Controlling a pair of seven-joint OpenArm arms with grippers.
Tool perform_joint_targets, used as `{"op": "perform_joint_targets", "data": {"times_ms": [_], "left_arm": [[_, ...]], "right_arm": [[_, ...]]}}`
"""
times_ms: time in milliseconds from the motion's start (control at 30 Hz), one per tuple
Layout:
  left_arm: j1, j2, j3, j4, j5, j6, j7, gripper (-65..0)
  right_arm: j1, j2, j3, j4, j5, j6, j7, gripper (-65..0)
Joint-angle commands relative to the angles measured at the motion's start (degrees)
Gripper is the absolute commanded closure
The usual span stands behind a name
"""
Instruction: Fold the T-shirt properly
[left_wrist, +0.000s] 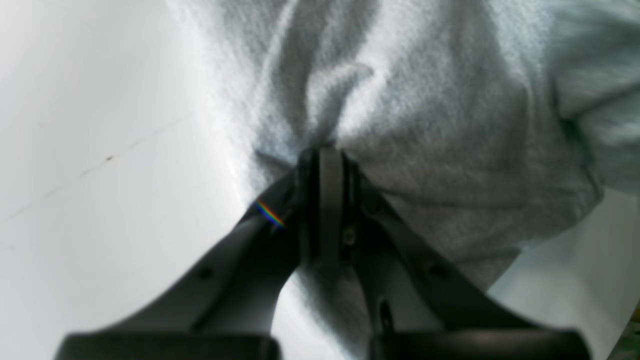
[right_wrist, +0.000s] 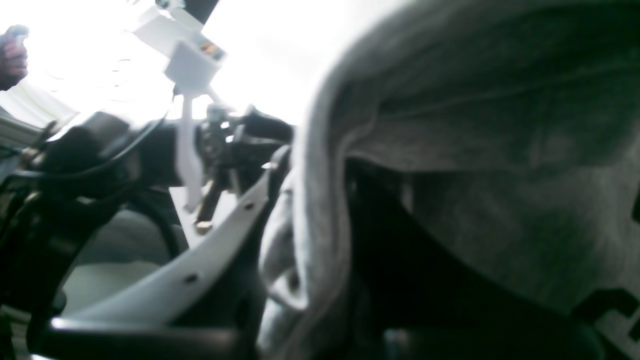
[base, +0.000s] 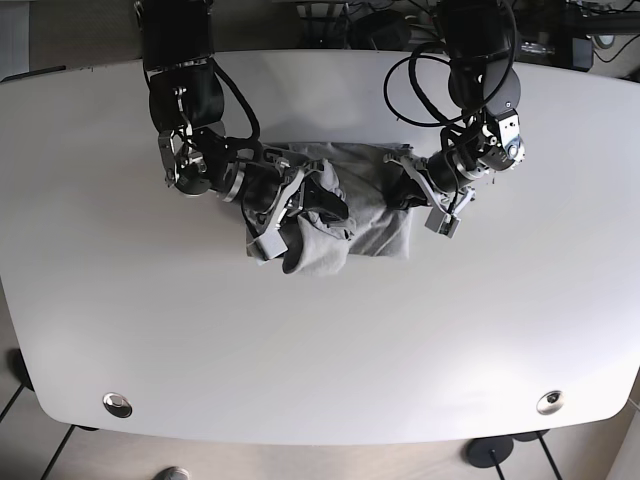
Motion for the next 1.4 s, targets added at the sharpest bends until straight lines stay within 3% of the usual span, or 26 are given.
{"op": "perform_joint_targets", "data": {"times_ms": [33, 100, 167, 267, 333, 400, 567, 667, 833, 900, 1000, 1133, 1233, 1333, 1400], "left_arm": [[-0.1, -0.1, -0.1, 0.3, 1.3, 0.0, 1.8, -0.3], [-0.1, -0.1, -0.1, 0.3, 1.3, 0.0, 1.8, -0.3], [-0.3, -0.1, -0.1, 0.3, 1.3, 0.0, 1.8, -0.3], [-0.4, -0.1, -0.1, 0.4, 1.2, 0.0, 1.8, -0.3], [-0.4, -0.1, -0.1, 2.4, 1.2, 0.0, 1.8, -0.3], [-0.4, 1.3, -0.5, 5.5, 1.2, 0.0, 1.8, -0.3], [0.1, 1.4, -4.3, 17.2, 1.2, 0.0, 1.8, -0.3], [2.8, 0.8, -12.1, 24.2, 1.4, 0.0, 1.9, -0.3], [4.1, -9.3, -28.1, 21.7, 1.4, 0.0, 1.9, -0.4], [4.1, -12.1, -30.8, 19.1, 1.3, 0.0, 1.9, -0.4], [4.1, -14.2, -31.0, 18.0, 1.3, 0.0, 1.8, -0.4], [4.1, -13.9, -30.6, 20.1, 1.3, 0.0, 1.8, -0.4], [4.4, -13.9, -24.5, 23.1, 1.3, 0.0, 1.8, -0.4], [5.0, -13.0, -18.6, 24.6, 1.3, 0.0, 1.8, -0.4], [5.0, -10.0, -13.7, 25.4, 1.4, 0.0, 1.7, -0.4]], "right_arm": [[2.8, 0.9, -3.3, -2.4, 1.8, -0.94, 4.1, -2.7], [4.3, 2.2, -6.4, -4.9, 1.8, -3.05, 6.1, -2.7], [5.2, 2.5, -8.5, -6.0, 1.8, -6.39, 6.6, -10.9], [5.0, 2.5, -9.0, -3.6, 1.8, -8.76, 6.6, -34.2], [4.7, 2.6, -9.0, 0.2, 1.9, -8.76, 6.5, -52.2], [3.7, 3.7, -9.1, 5.1, 1.9, -8.76, 6.5, -62.1], [2.8, 4.1, -9.1, 10.4, 2.0, -8.76, 6.5, -62.8], [1.2, 5.8, -8.8, 11.6, 2.1, -8.68, 6.4, -62.6], [-1.8, 6.0, -9.1, 11.2, 2.0, -8.59, 6.5, -62.6], [-2.8, 5.6, -9.5, 9.4, 1.9, -8.50, 6.5, -62.6], [-1.5, 4.7, -15.4, 6.8, 1.9, -8.76, 6.7, -62.6], [0.7, 0.2, -22.0, 2.1, 1.9, -8.76, 6.6, -62.6], [3.1, -2.1, -28.0, 1.6, 2.0, -8.76, 6.6, -62.6], [3.5, -1.6, -27.6, 5.9, 2.0, -8.76, 6.6, -62.6], [3.2, 2.2, -23.8, 9.6, 2.1, -8.76, 6.9, -62.6]]}}
